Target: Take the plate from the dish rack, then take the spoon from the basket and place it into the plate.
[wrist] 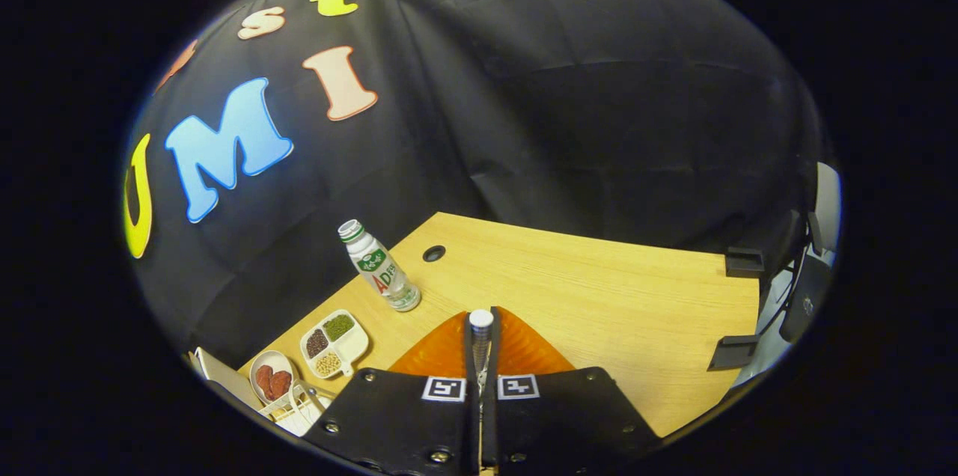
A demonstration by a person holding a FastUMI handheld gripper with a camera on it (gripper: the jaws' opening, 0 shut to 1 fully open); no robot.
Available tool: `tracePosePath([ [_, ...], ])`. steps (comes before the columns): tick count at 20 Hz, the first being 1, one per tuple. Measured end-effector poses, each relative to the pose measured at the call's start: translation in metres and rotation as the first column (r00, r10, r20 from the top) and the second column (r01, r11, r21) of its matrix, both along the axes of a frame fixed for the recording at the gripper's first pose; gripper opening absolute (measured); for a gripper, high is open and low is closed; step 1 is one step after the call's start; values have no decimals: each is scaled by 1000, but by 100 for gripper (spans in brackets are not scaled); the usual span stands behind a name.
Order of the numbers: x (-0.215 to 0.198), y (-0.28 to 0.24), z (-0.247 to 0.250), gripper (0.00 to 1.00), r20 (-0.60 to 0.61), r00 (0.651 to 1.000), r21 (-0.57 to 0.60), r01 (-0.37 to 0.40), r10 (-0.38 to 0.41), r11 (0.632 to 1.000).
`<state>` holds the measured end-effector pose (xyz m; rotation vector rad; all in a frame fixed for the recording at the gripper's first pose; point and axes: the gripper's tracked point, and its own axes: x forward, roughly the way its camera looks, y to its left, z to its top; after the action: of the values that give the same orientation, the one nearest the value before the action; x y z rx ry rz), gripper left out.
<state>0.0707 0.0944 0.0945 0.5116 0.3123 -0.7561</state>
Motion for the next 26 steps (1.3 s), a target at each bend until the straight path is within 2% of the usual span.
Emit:
tracePosePath([
  [4, -10, 5, 35, 1, 27, 1000, -56, -8, 10, 998],
  [8, -19, 16, 84, 1, 80, 995, -137, -55, 66, 989],
  [11, -27, 39, 116, 1, 99, 983, -209, -130, 153, 969],
  [15, -49, 89, 135, 1, 49, 954, -303, -267, 295, 915],
  [19, -74, 156, 134, 1, -11, 889, -354, -432, 458, 830],
  [22, -91, 214, 121, 1, -18, 807, -337, -560, 590, 757],
  [26, -117, 269, 97, 1, -73, 706, -335, -683, 705, 649],
])
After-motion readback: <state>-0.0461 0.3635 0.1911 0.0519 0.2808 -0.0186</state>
